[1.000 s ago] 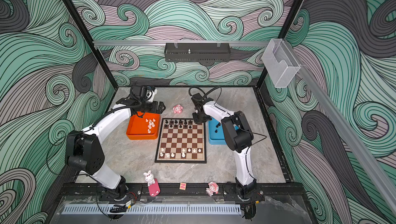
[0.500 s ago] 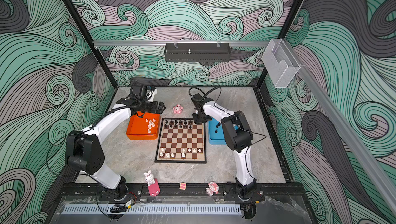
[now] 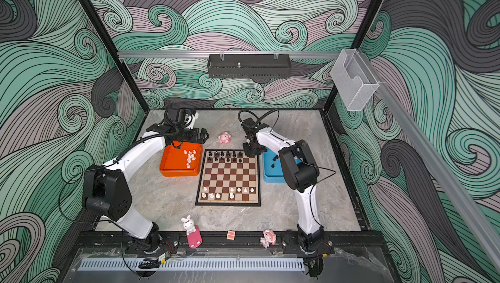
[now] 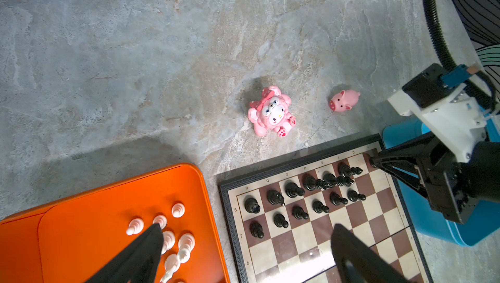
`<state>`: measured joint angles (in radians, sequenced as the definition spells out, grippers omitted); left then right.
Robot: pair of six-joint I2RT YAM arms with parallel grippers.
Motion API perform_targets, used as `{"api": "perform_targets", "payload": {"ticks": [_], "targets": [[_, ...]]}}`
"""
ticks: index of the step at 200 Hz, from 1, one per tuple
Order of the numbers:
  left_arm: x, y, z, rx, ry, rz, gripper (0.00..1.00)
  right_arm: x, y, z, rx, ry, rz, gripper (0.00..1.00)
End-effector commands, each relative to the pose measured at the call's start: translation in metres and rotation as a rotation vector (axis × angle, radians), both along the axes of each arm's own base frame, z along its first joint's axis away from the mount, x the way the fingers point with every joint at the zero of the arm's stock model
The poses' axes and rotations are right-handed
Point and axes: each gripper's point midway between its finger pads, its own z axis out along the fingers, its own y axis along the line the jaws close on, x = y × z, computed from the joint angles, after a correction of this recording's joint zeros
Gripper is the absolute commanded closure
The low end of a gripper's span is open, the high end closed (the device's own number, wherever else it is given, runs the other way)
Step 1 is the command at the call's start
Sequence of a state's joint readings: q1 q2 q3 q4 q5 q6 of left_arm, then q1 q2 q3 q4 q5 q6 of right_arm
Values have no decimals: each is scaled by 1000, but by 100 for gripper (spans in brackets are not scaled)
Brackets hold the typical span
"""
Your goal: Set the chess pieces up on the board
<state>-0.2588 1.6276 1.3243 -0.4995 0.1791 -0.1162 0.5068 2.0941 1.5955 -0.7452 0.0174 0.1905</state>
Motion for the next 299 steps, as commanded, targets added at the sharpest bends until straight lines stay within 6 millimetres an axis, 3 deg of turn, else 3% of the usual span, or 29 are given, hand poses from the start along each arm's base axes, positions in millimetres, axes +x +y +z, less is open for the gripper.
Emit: {"api": "perform_targets", "payload": {"ticks": [1, 104, 157, 239, 299], "targets": [[2, -3, 11, 9, -19, -8, 1, 2, 2, -4, 0, 16, 9, 84], [2, -3, 11, 9, -19, -8, 1, 2, 2, -6, -6, 18, 11, 83], [2, -3, 11, 9, -21, -7, 1, 2, 2, -1, -1, 10, 7, 74], [3, 3, 11, 30, -20, 18, 1, -2, 3, 50, 53, -57, 10, 64], [4, 18, 7, 70, 7, 117, 1, -22, -2, 107, 122, -145, 41, 57]]}}
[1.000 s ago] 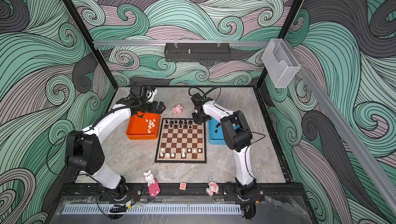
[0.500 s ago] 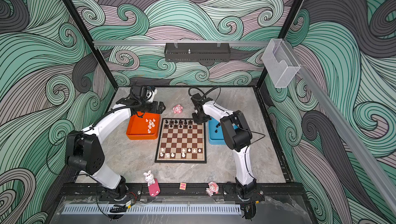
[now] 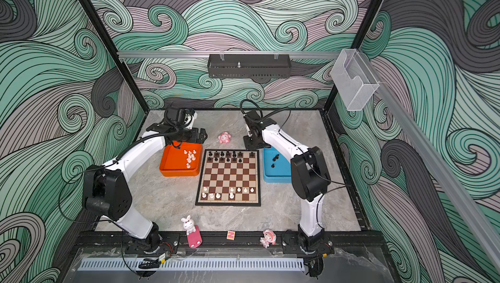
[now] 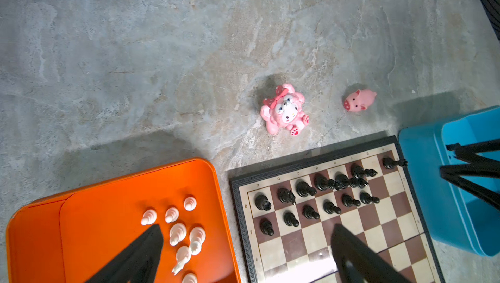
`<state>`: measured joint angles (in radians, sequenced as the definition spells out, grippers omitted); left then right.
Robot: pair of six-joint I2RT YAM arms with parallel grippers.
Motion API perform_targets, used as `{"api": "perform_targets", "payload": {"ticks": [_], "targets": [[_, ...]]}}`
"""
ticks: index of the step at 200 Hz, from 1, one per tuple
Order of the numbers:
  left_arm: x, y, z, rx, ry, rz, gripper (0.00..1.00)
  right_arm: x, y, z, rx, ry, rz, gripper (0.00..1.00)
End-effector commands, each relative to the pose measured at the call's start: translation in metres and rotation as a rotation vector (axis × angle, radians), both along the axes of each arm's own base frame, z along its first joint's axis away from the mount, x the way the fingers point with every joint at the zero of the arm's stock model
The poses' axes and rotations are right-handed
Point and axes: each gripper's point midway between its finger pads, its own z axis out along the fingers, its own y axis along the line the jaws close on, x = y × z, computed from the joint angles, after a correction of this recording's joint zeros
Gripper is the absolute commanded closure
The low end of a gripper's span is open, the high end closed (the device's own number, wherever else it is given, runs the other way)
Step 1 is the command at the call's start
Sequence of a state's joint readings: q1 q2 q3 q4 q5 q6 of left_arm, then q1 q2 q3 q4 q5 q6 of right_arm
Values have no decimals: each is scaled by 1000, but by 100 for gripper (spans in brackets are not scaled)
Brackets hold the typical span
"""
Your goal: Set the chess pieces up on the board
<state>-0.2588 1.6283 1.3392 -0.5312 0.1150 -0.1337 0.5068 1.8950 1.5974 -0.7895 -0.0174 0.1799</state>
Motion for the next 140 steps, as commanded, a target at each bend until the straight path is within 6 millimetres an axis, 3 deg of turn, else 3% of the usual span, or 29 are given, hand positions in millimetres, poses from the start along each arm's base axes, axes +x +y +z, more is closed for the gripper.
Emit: {"api": "perform_targets", "payload": {"ticks": [1, 22, 49, 67, 107, 140], "targets": [[3, 7, 8, 28, -2, 67, 1, -17, -6, 24, 18, -24, 21, 57], [4, 21, 1, 70, 4, 140, 1, -27, -15, 37, 23, -49, 18, 48], [-2, 46, -8, 176, 41, 250, 1, -39, -38, 55, 47, -88, -33, 25], [-9, 58, -13, 208, 94, 298, 1, -44, -59, 65, 73, -126, -86, 1], [-38, 59, -33, 189, 263, 325, 4, -56, -105, 66, 203, -98, -219, 1], [-60, 55, -54, 182, 342, 283, 10, -67, -113, 67, 220, -125, -211, 1]]}}
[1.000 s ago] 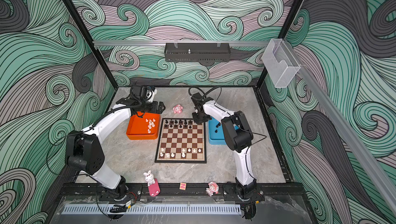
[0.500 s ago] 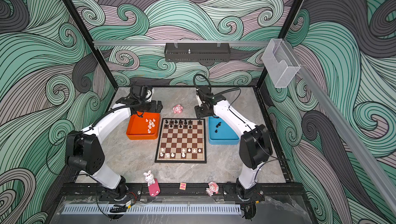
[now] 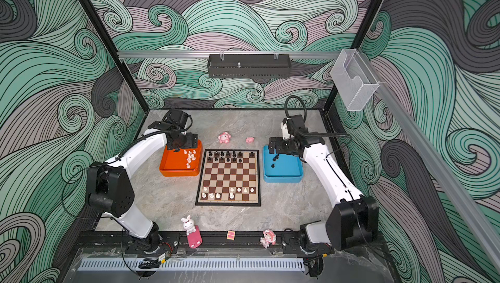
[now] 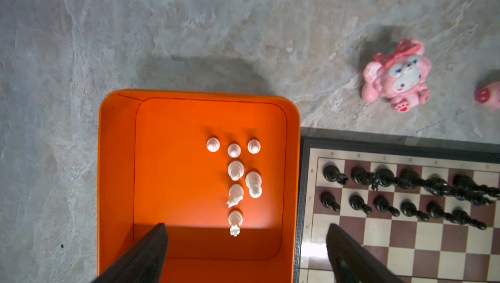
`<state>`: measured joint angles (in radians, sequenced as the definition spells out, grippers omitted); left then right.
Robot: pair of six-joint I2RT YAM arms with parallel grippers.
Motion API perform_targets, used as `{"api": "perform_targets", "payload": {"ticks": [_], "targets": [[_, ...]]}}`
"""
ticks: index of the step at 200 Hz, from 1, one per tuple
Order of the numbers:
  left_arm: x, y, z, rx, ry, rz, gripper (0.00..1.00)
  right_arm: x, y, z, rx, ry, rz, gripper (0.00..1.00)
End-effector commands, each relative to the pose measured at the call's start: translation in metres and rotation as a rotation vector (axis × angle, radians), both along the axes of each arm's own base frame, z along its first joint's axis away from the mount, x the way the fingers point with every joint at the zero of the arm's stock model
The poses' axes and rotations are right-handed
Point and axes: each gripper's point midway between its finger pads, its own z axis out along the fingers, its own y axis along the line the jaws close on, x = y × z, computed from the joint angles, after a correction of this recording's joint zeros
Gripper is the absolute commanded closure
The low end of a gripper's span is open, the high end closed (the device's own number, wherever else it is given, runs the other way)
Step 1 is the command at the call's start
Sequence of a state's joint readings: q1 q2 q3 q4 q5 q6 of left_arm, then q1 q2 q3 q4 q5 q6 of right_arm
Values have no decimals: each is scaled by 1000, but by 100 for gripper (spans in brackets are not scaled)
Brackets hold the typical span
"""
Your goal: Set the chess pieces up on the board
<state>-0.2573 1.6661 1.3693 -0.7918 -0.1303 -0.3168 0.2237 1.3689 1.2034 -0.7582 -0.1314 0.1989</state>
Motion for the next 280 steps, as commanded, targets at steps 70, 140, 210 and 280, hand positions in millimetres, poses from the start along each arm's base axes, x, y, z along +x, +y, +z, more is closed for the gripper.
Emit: {"api": "perform_targets", "payload": {"ticks": [70, 140, 210, 280], "targets": [[-32, 8, -28, -10, 133, 90, 25, -17, 14, 0, 112, -19, 78, 2], [-15, -1, -46, -25, 170, 95, 35, -11, 17, -12, 141, 14, 81, 3], [-7, 17, -54, -43, 184, 179, 36, -9, 17, -20, 154, 44, 77, 4], [-10, 39, -60, -139, 216, 249, 41, -6, 16, -24, 159, 62, 69, 4]]}}
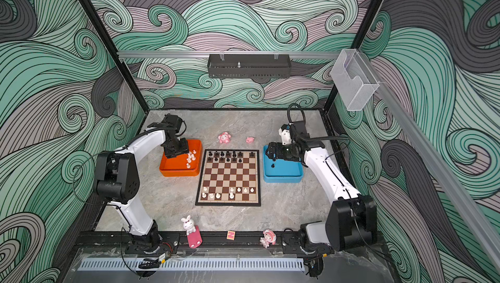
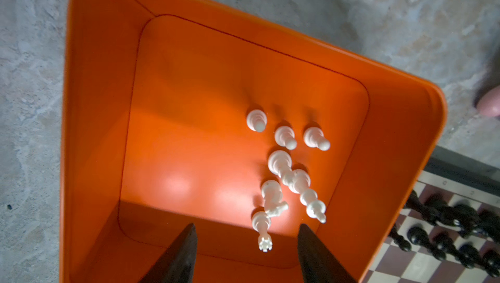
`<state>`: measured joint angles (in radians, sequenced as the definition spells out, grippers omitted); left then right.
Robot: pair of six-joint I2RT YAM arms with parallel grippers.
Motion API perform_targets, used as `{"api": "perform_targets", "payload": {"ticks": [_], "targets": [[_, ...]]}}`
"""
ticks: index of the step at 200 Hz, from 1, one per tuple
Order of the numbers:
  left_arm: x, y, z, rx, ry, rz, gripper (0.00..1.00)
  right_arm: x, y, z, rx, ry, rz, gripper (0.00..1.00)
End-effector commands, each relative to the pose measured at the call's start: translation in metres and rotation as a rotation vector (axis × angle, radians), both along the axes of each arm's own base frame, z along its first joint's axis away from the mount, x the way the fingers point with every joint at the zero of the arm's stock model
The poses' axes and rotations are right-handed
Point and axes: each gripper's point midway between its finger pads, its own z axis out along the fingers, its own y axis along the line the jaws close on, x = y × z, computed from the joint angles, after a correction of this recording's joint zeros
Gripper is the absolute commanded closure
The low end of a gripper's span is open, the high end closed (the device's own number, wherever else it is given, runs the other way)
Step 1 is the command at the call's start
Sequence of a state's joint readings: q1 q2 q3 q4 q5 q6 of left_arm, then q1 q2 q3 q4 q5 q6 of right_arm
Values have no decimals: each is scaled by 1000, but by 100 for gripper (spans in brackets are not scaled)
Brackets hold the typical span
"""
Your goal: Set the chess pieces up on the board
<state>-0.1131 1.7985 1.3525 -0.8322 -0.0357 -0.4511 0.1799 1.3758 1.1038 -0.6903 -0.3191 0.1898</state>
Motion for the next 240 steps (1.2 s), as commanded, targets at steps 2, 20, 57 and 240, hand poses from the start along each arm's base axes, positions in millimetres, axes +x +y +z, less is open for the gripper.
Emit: {"api": "perform_targets", "payload": {"ticks": [2, 20, 57, 240], "targets": [[-1, -2, -2, -42, 14, 8, 41, 4, 1, 0, 13, -4, 7, 4], [-5, -6, -7, -54, 31, -43, 42, 5, 2, 1, 19, -3, 9, 4], [-20, -18, -14, -64, 79, -192, 43, 7, 1, 1, 22, -2, 4, 5], [-8, -24, -14, -5, 57, -469, 47, 11, 0, -3, 47, 23, -5, 6]]}}
